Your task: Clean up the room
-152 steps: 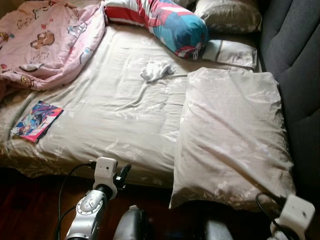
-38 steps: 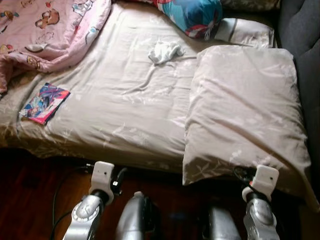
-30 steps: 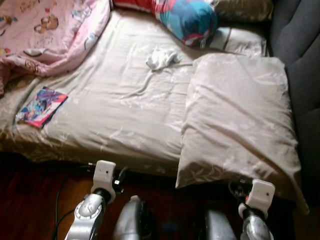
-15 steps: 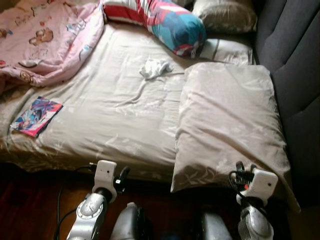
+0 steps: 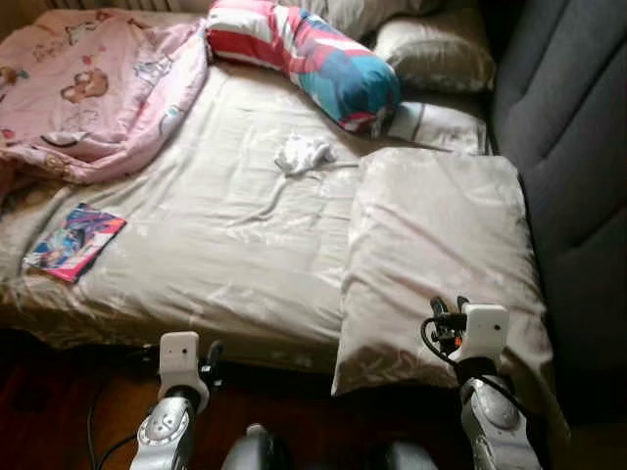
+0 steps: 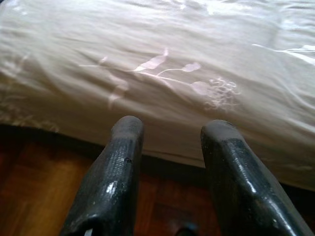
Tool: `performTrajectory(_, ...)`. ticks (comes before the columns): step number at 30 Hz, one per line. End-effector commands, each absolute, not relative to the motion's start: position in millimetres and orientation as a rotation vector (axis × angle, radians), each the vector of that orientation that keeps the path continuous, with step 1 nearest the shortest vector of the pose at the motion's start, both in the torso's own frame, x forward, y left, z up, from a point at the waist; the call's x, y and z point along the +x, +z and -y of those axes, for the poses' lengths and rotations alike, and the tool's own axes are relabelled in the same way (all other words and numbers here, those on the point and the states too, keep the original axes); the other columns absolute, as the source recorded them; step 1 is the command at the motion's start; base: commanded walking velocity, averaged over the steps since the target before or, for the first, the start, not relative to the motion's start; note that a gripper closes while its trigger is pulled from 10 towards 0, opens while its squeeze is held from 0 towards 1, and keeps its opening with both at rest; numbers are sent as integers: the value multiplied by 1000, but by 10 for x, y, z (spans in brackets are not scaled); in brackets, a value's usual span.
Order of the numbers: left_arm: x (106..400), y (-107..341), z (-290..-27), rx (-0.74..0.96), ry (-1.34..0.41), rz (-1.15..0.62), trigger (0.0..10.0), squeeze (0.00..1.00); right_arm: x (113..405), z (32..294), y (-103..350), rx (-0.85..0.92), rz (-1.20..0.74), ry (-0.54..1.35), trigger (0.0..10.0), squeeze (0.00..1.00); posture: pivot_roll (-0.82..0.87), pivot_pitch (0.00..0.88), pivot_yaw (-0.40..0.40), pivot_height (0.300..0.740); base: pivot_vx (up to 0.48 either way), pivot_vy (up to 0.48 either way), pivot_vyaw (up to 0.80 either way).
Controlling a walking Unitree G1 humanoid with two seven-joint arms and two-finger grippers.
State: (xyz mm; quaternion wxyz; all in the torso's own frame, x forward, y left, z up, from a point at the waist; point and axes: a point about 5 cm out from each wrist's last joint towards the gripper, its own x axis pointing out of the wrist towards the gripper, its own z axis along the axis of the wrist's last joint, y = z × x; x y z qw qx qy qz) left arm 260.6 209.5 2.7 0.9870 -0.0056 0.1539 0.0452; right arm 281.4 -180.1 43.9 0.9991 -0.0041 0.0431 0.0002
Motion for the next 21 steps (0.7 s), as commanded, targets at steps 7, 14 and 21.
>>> performTrajectory(7, 2402, -307, -2150, 8, 148, -505, 10000, 0, 2718, 1768, -29, -89, -354, 61, 10000, 0, -51, 88, -2, 740, 0, 0, 0)
performTrajectory(14, 2266, -468, -2139, 23, 159, -626, 10000, 0, 2492, 1864, -351, -120, -582, 27, 10000, 0, -52, 64, -14, 740, 0, 0, 0)
performTrajectory(21, 2162, -554, -2178, 21, 176, -696, 10000, 0, 2279, 2030, -514, -75, -686, -84, 10000, 0, -55, 75, -14, 740, 0, 0, 0)
